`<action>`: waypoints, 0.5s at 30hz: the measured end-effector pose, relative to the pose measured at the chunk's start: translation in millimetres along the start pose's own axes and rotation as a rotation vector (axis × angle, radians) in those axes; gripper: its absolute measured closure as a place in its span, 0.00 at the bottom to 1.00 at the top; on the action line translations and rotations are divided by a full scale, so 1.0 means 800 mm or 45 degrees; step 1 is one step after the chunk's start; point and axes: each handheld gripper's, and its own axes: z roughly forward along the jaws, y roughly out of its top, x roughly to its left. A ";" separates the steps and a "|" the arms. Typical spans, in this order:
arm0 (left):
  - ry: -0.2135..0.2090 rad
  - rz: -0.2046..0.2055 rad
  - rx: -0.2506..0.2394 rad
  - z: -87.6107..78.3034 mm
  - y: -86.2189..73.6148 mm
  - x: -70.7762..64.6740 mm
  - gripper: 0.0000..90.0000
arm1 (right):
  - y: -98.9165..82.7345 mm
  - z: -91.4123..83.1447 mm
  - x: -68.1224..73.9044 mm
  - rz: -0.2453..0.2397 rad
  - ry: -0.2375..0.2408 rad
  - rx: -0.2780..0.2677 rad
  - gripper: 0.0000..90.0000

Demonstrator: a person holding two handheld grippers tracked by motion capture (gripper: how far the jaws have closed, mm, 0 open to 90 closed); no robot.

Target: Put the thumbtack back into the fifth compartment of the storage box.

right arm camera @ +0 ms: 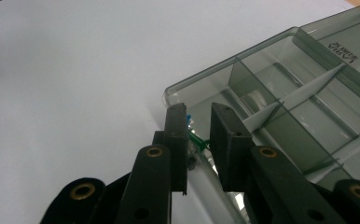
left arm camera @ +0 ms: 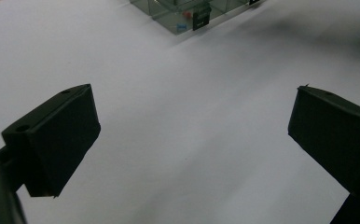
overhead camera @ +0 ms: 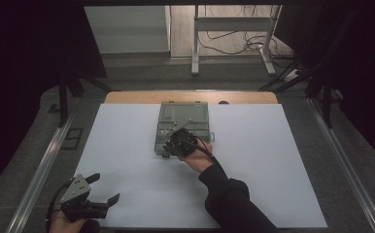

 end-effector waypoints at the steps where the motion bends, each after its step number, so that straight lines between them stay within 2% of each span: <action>1: 0.000 0.001 0.000 0.000 0.000 0.000 0.03 | 0.002 0.004 -0.001 0.005 -0.008 -0.006 0.85; 14: -0.001 0.007 0.001 0.000 0.000 -0.001 0.03 | 0.012 0.027 -0.006 0.017 -0.032 0.027 0.85; 15: -0.001 0.007 0.001 0.000 0.000 -0.001 0.03 | 0.012 0.030 -0.007 0.023 -0.034 0.034 0.82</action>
